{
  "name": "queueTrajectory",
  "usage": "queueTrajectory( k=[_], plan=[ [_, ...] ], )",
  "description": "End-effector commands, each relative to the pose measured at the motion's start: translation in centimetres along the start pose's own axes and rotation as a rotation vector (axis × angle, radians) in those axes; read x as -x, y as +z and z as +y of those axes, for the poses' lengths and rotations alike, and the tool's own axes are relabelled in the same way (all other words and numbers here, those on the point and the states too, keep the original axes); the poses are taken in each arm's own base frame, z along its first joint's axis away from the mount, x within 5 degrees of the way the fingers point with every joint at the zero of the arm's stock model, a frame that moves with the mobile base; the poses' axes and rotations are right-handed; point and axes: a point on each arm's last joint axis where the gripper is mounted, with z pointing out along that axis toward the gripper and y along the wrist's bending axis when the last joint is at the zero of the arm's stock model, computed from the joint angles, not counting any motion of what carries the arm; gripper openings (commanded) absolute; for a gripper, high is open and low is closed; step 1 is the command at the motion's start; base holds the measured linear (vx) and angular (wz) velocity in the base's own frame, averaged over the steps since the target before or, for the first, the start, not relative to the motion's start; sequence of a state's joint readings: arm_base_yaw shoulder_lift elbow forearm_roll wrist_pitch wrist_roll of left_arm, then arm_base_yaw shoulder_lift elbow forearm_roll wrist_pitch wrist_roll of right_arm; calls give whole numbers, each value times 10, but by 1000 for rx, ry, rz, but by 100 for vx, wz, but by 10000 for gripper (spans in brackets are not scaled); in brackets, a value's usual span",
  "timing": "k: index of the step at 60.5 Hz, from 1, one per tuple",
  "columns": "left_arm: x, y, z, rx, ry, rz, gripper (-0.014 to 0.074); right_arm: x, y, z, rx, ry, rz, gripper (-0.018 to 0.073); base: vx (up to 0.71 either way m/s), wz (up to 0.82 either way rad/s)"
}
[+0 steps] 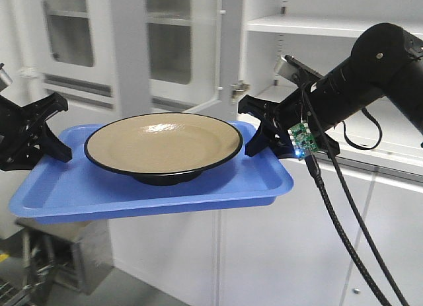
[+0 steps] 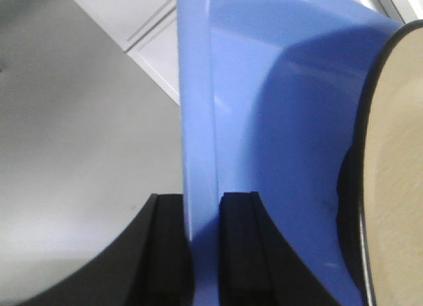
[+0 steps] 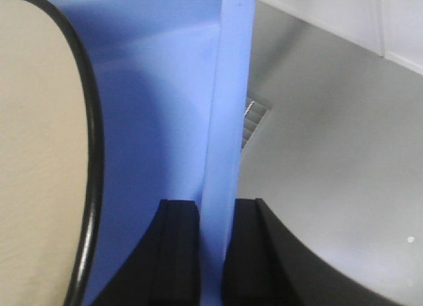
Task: Place disk in tray to left cabinet
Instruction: 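Hold the blue tray raised while the base turns toward the white cabinet, then hold the tray above the cabinet shelf as the base approaches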
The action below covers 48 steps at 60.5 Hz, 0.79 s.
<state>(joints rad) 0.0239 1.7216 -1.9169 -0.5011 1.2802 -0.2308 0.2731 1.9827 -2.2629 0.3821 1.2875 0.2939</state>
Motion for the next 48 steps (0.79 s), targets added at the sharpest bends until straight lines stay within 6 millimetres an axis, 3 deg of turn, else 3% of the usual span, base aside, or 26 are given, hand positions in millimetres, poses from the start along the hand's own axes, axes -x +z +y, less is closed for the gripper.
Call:
queueTrajectory(
  k=[1, 48],
  plan=[
    [-9, -31, -39, -220, 1, -69, -2, -9, -39, 39, 192, -29, -42, -1, 8, -48],
    [-9, -31, -39, -220, 1, -69, -2, -9, -39, 39, 192, -29, -42, -1, 9, -35]
  ],
)
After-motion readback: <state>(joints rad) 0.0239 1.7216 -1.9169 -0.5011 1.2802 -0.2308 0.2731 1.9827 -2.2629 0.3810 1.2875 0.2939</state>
